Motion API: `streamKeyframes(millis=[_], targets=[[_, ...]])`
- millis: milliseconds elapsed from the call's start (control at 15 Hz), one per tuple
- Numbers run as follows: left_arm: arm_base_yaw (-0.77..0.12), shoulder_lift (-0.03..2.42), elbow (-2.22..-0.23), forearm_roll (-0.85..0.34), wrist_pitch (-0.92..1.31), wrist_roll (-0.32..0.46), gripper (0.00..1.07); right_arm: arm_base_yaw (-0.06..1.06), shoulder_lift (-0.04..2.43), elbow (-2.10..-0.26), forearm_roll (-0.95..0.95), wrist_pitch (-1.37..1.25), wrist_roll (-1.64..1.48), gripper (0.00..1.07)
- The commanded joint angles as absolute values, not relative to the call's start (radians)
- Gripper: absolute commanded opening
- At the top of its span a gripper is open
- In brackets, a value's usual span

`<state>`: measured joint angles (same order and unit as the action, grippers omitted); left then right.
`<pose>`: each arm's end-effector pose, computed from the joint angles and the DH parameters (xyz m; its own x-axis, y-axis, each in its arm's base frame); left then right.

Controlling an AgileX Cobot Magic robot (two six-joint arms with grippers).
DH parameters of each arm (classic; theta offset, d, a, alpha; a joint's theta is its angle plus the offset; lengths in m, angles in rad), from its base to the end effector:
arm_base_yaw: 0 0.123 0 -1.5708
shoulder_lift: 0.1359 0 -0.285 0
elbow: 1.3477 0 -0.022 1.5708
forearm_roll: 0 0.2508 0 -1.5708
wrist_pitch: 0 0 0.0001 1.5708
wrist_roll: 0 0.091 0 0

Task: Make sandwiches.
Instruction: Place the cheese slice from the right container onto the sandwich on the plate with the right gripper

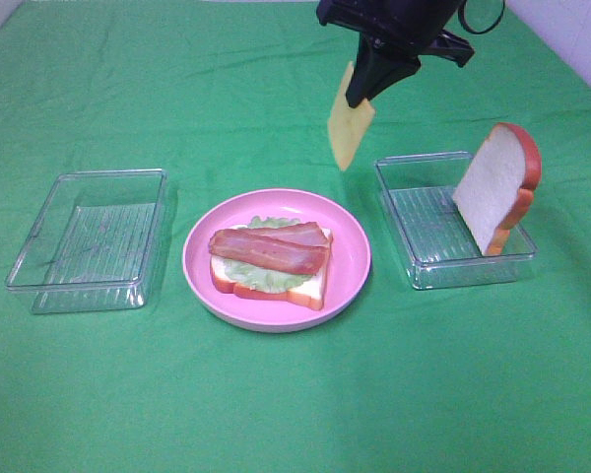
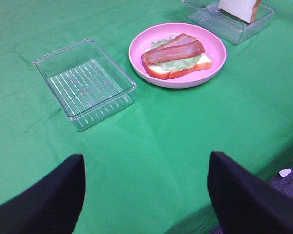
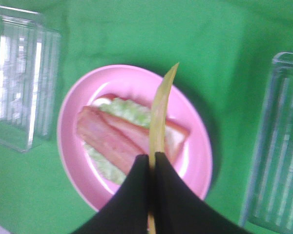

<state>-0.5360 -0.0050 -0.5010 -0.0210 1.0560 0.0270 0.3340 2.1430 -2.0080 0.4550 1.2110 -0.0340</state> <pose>-0.0056 0.0014 0.2779 -0.3750 0.2421 -0.8949 0.5310 0.8473 0.0067 0.4272 0.1879 0.2715 -0.9384 -0.1942 -0.2859 -0.3067 0.8494 0.4295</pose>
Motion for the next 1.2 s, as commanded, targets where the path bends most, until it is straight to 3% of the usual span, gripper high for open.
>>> streamKeyframes(millis=[67,533,933,1200], targets=[[-0.538,-0.025,-0.499,-0.029,1.045,0.025,0.68,0.41,2.139,-1.981,0.579,1.248,-0.107,0.0],[-0.538,-0.025,-0.499,-0.029,1.045,0.025,0.68,0.577,2.139,-1.819,0.681,1.064,-0.104,0.0],[-0.538,-0.025,-0.499,-0.029,1.045,0.025,0.68,0.569,2.226,-1.779,0.703,0.964,-0.105,0.0],[-0.538,-0.025,-0.499,-0.029,1.045,0.025,0.68,0.487,2.232,-1.775,0.665,1.017,-0.071,0.0]])
